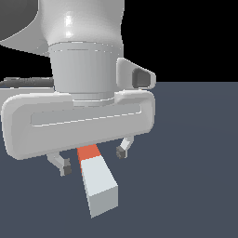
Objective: Insert the peg into the horizontal hole in a box.
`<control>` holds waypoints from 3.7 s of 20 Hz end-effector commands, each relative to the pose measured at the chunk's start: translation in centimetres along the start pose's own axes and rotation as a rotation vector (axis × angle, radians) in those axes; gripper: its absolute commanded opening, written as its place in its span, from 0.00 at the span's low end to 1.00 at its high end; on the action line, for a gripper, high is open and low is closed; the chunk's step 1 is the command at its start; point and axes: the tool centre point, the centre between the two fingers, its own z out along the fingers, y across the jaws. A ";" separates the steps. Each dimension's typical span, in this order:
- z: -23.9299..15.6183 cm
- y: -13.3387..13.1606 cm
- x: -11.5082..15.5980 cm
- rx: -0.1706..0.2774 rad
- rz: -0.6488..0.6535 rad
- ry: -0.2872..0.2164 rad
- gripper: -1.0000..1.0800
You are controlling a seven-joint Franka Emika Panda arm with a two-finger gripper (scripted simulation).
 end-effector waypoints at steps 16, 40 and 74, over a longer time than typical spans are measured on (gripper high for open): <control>4.5 -0.1 -0.1 0.000 -0.008 -0.001 0.96; 4.6 1.1 1.3 -0.001 0.004 0.000 0.00; -1.7 18.4 19.5 0.000 0.182 -0.001 0.00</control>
